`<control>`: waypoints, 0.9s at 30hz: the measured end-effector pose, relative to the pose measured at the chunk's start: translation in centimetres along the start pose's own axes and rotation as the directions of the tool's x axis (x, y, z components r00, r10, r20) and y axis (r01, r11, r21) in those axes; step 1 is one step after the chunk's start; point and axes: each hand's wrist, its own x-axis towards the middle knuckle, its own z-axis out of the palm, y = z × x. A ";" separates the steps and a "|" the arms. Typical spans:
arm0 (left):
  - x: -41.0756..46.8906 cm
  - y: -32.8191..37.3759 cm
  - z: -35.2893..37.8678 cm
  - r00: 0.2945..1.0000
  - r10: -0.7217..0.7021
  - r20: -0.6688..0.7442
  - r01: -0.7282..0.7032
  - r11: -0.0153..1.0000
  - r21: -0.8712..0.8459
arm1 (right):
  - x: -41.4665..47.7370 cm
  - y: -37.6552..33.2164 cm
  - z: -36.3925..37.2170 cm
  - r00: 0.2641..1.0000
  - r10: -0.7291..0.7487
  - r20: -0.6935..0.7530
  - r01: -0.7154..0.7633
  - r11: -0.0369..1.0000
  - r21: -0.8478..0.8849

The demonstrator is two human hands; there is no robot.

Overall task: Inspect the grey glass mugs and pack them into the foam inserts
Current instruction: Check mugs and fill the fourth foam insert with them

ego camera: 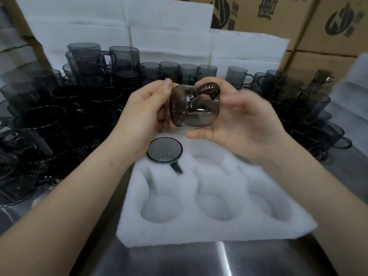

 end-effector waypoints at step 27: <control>-0.3 0.0 0.6 0.999 0.016 0.042 -0.030 0.930 0.367 | -2.0 -2.0 2.0 0.952 0.288 -0.100 -0.186 0.287 -0.940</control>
